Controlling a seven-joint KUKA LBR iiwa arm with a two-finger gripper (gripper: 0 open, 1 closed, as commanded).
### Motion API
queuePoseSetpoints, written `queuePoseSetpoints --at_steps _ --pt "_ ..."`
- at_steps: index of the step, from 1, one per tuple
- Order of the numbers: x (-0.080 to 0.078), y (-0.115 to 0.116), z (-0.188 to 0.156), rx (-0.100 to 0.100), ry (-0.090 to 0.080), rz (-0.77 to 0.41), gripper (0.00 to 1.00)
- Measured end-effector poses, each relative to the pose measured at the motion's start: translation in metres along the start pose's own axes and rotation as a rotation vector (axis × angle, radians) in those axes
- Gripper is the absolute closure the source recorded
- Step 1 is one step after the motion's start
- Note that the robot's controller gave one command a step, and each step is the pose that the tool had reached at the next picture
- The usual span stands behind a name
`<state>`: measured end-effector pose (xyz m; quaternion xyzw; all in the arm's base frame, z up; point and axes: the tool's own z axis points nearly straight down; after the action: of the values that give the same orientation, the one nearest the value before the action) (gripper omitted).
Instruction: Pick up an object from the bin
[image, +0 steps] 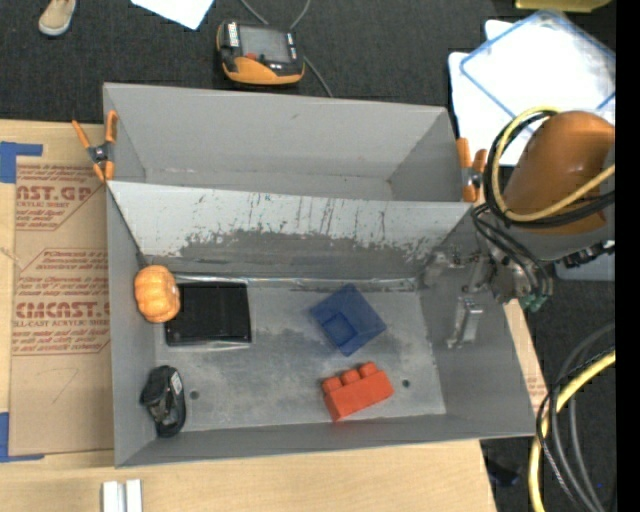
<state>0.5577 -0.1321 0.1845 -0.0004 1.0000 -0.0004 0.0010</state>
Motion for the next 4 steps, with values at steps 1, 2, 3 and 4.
queuePoseSetpoints --at_steps 1,2,3,4 --pt "0.0 0.0 0.0 0.0 0.0 0.0 0.0" --pt "0.035 0.008 0.073 -0.003 0.008 0.065 0.0" --pt "0.038 -0.01 0.075 0.003 -0.012 -0.019 0.0" --pt "0.062 0.043 0.117 -0.007 0.006 -0.025 0.0"
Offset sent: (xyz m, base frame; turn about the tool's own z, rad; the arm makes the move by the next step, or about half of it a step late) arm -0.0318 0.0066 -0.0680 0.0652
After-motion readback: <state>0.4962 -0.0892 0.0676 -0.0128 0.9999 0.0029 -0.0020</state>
